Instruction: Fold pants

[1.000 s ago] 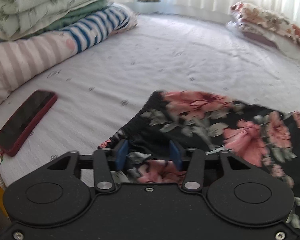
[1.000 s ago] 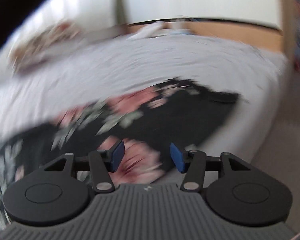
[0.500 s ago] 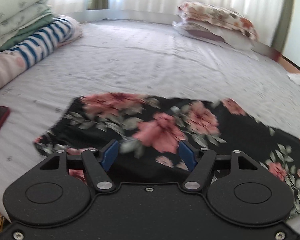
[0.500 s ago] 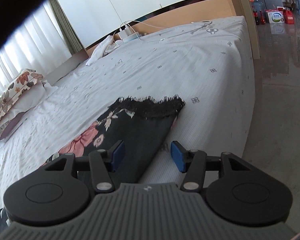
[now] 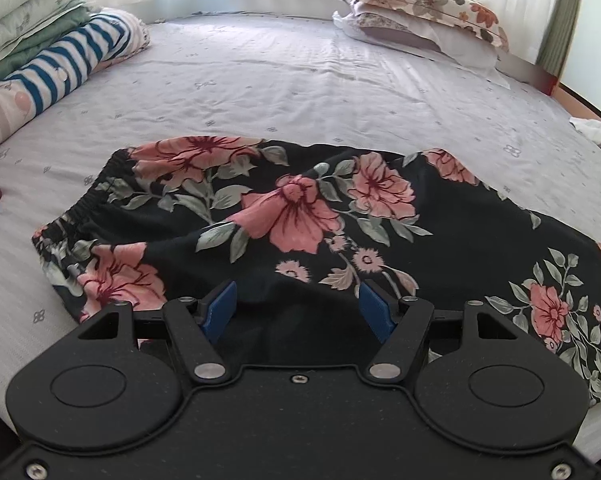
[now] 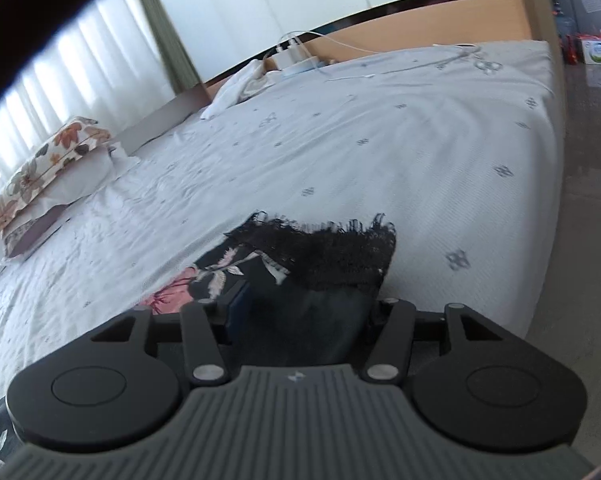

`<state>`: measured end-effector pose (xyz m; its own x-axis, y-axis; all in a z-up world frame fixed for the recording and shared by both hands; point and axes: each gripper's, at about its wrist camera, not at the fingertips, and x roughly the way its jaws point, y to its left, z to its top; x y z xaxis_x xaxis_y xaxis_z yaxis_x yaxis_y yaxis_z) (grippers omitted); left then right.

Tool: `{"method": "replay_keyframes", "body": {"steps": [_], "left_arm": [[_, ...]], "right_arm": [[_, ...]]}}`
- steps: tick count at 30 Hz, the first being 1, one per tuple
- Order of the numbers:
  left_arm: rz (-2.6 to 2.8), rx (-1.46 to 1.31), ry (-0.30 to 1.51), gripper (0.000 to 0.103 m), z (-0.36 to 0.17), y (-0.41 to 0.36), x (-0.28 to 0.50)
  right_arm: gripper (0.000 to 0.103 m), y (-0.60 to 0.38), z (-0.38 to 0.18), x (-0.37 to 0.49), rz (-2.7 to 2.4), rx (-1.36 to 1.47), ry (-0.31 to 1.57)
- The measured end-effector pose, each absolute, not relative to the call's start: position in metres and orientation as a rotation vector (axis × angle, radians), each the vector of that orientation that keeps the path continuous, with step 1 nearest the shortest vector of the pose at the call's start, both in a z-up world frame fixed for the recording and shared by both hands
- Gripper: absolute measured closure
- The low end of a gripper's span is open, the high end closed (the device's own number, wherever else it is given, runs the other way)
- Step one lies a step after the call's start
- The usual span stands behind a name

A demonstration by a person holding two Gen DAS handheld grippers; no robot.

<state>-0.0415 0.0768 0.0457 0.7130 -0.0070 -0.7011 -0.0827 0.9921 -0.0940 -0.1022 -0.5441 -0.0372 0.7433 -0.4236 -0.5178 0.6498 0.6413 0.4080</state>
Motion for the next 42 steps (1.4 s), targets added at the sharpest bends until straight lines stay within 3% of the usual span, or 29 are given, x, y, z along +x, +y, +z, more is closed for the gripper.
{"method": "replay_keyframes", "body": {"steps": [1,2,4,11,16,23,27,29,32,42], "left_arm": [[0.049,-0.123,0.775,0.036,0.046,0.079,-0.042],[0.056,-0.123,0.775,0.036,0.046,0.081,-0.043],[0.07,-0.123,0.773,0.036,0.046,0.086,-0.043],[0.132,-0.155,0.785,0.036,0.039,0.104,-0.042],[0.155,-0.189,0.794,0.036,0.032,0.113,-0.044],[0.186,-0.214,0.783,0.036,0.028,0.127,-0.054],[0.225,-0.266,0.748,0.035,0.031,0.144,-0.062],[0.266,-0.314,0.707,0.029,0.033,0.156,-0.068],[0.329,-0.402,0.631,0.017,0.035,0.174,-0.079],[0.43,-0.502,0.615,0.011,0.023,0.209,-0.09]], "right_arm": [[0.071,-0.545,-0.036,-0.101,-0.632,0.616,0.398],[0.097,-0.546,-0.036,-0.101,-0.63,0.622,0.404],[0.099,-0.551,-0.038,-0.101,-0.615,0.671,0.416],[0.1,-0.5,0.006,-0.09,-0.482,0.536,0.389],[0.1,-0.383,0.045,-0.055,-0.181,0.32,0.45],[0.1,-0.218,0.009,-0.041,0.173,0.129,0.624],[0.1,-0.178,-0.012,-0.043,0.212,0.097,0.678],[0.1,-0.156,-0.009,-0.049,0.167,-0.016,0.622],[0.1,-0.158,-0.004,-0.044,0.148,0.036,0.616],[0.098,-0.113,-0.002,-0.017,0.129,-0.013,0.574]]}}
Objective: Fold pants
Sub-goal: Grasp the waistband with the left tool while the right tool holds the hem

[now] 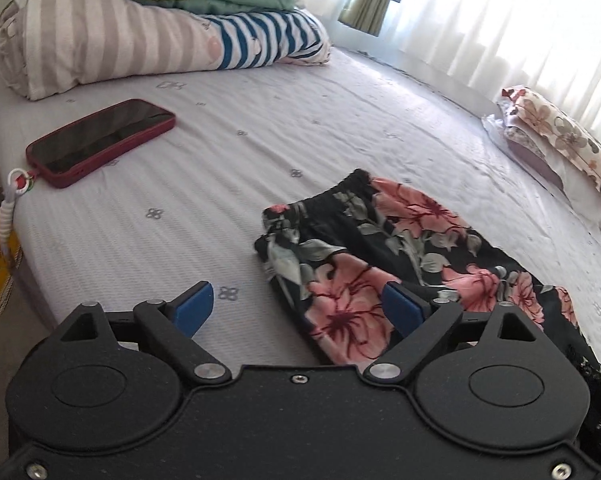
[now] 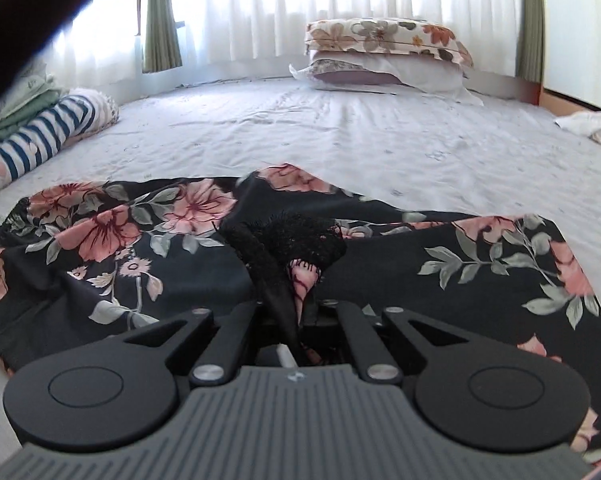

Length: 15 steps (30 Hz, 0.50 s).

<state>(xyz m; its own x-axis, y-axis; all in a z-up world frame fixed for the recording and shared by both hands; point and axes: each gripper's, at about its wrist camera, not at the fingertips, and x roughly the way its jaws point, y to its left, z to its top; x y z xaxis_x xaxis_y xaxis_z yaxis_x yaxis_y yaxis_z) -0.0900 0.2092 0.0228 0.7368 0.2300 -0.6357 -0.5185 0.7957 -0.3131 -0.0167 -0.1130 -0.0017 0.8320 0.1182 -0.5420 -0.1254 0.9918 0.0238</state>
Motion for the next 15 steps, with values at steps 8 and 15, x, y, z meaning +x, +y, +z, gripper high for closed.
{"method": "replay_keyframes", "body": {"steps": [8,15], "left_arm": [[0.436,-0.61,0.62,0.007,0.012,0.224,-0.085],[0.44,-0.616,0.626,0.0,0.007,0.226,-0.062]], "right_arm": [[0.02,-0.094,-0.009,-0.019,0.268,-0.017,0.577],[0.017,-0.104,-0.001,-0.043,0.339,0.036,0.571]]}}
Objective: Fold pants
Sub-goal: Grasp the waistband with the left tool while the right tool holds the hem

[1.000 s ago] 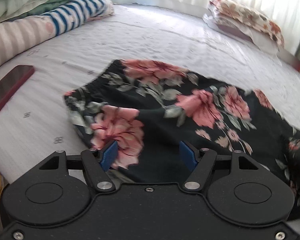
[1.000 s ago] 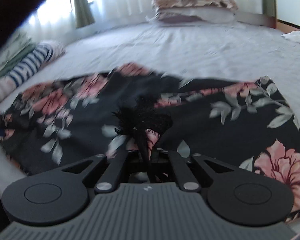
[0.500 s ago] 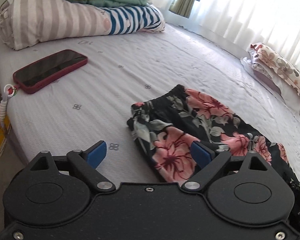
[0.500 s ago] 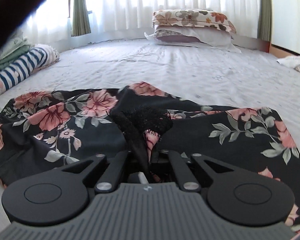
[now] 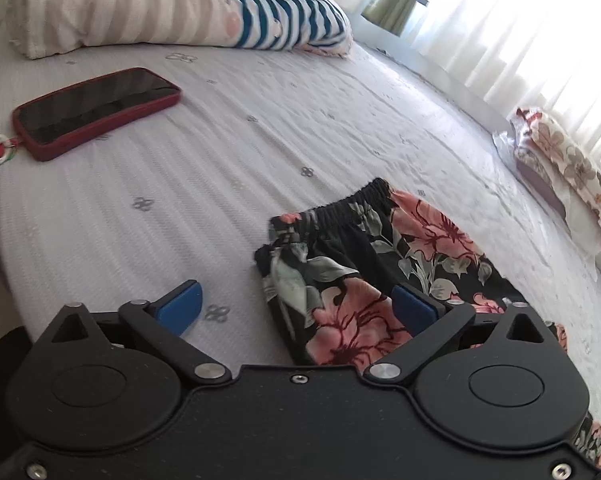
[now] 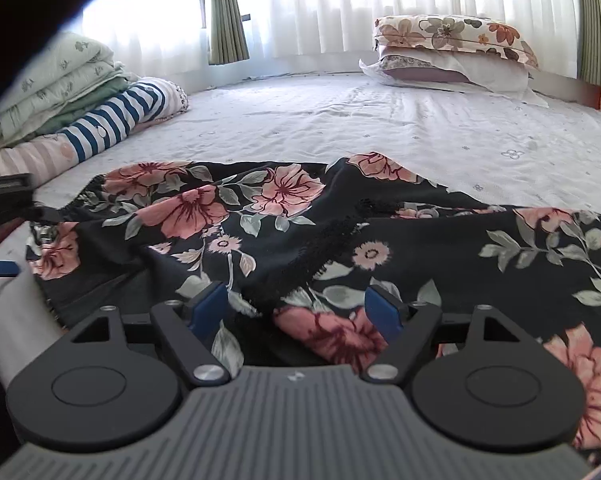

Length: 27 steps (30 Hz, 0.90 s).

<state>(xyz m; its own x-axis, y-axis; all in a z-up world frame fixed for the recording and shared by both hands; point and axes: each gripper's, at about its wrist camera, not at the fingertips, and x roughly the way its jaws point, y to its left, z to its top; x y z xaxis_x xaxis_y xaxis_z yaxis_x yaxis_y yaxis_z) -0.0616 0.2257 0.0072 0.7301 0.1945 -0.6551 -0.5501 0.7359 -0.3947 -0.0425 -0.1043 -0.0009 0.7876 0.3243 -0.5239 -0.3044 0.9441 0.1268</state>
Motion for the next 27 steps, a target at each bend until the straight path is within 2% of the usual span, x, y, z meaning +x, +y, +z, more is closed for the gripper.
{"method": "replay_keyframes", "body": {"steps": [5,7,8,9,10,11,12,14,16,17,18,19,20,21,24,27], "left_arm": [[0.461,-0.542,0.638,0.001,0.004,0.215,-0.043],[0.458,-0.534,0.628,0.015,0.004,0.212,-0.041],[0.457,-0.533,0.62,0.037,0.004,0.211,-0.041],[0.452,-0.536,0.617,0.055,0.004,0.211,-0.041],[0.455,-0.544,0.618,0.062,0.004,0.211,-0.041],[0.45,-0.56,0.616,0.074,0.003,0.212,-0.041],[0.439,-0.59,0.612,0.077,0.002,0.215,-0.042],[0.424,-0.654,0.594,0.077,-0.001,0.22,-0.045],[0.419,-0.717,0.569,0.066,-0.004,0.225,-0.048],[0.403,-0.764,0.535,0.052,-0.006,0.227,-0.05],[0.391,-0.814,0.502,0.046,-0.009,0.228,-0.052],[0.401,-0.84,0.49,0.049,-0.009,0.228,-0.053],[0.424,-0.831,0.503,0.075,-0.008,0.226,-0.051],[0.435,-0.809,0.523,0.097,-0.007,0.224,-0.047],[0.41,-0.79,0.499,0.099,0.0,0.214,-0.046],[0.36,-0.65,0.438,0.099,0.026,0.185,-0.042]], "right_arm": [[0.015,-0.127,0.013,-0.063,0.324,0.089,0.529],[0.015,-0.14,0.02,-0.073,0.23,0.074,0.483],[0.015,-0.146,0.021,-0.074,0.205,0.075,0.473],[0.015,-0.152,0.021,-0.075,0.179,0.083,0.468],[0.015,-0.152,0.021,-0.075,0.179,0.083,0.468],[0.015,-0.166,0.018,-0.073,0.133,0.106,0.478],[0.015,-0.172,0.017,-0.072,0.113,0.119,0.488],[0.015,-0.182,0.013,-0.07,0.078,0.143,0.501],[0.015,-0.186,0.012,-0.07,0.066,0.149,0.504],[0.015,-0.193,0.011,-0.072,0.044,0.156,0.499],[0.015,-0.196,0.011,-0.073,0.033,0.158,0.497],[0.015,-0.198,0.011,-0.073,0.024,0.159,0.498],[0.015,-0.201,0.011,-0.074,0.015,0.161,0.499],[0.015,-0.203,0.01,-0.074,0.007,0.163,0.5],[0.015,-0.211,0.009,-0.078,-0.012,0.172,0.501],[0.015,-0.216,0.008,-0.08,-0.025,0.176,0.504]]}}
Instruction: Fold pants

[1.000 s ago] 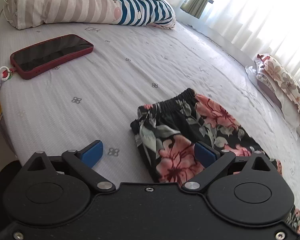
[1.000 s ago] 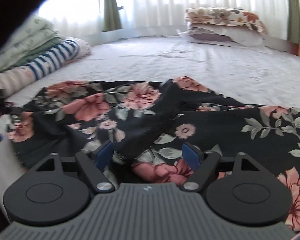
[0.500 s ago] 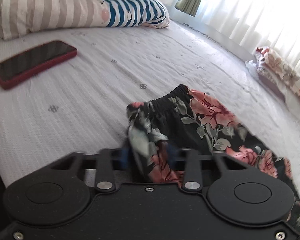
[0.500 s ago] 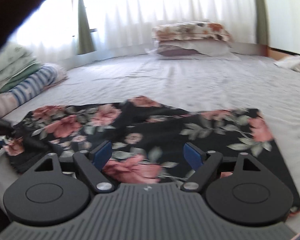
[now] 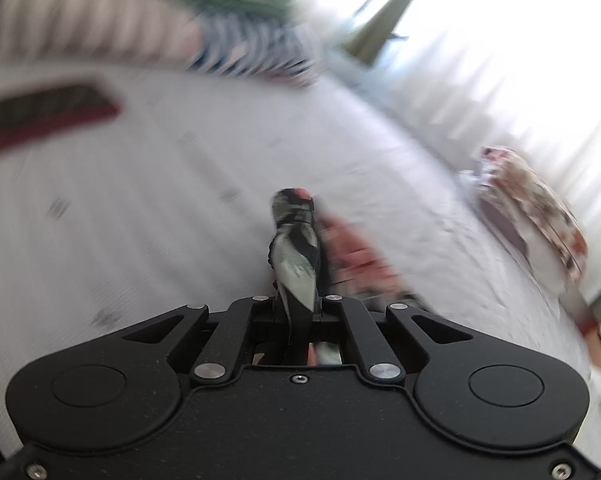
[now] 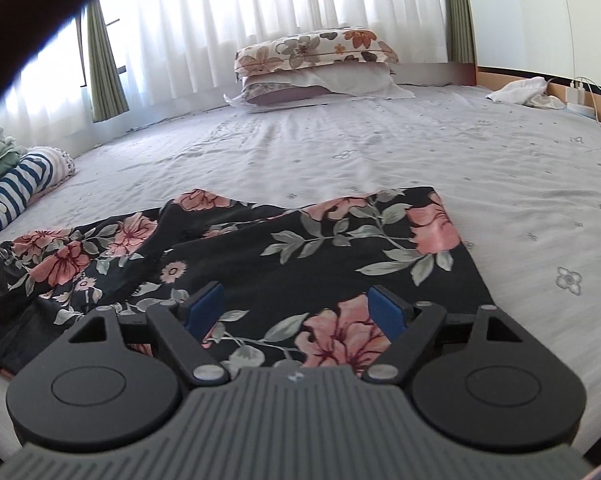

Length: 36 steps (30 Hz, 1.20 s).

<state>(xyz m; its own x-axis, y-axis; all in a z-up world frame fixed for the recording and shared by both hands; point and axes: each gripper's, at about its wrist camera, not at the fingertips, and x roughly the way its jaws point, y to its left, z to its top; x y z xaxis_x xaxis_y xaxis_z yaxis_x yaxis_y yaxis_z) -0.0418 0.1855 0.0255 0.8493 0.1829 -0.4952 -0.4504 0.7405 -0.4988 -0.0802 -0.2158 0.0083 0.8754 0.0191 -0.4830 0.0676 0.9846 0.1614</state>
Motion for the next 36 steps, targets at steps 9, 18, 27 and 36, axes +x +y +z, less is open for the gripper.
{"method": "replay_keyframes", "body": {"steps": [9,18,27,36], "left_arm": [[-0.125,-0.309,0.294,0.099,0.108,0.003,-0.02],[-0.498,-0.104,0.574,0.097,0.037,-0.171,-0.024],[-0.564,-0.03,0.701,0.041,-0.008,-0.191,-0.053],[-0.51,-0.144,0.579,0.02,0.052,-0.092,-0.076]], "right_arm": [[0.015,-0.264,0.012,-0.099,-0.124,0.26,0.513],[0.016,-0.34,0.012,-0.134,-0.294,0.343,0.531],[0.016,-0.371,0.006,-0.135,-0.226,0.517,0.537],[0.014,-0.318,0.022,-0.102,-0.047,0.389,0.479]]}}
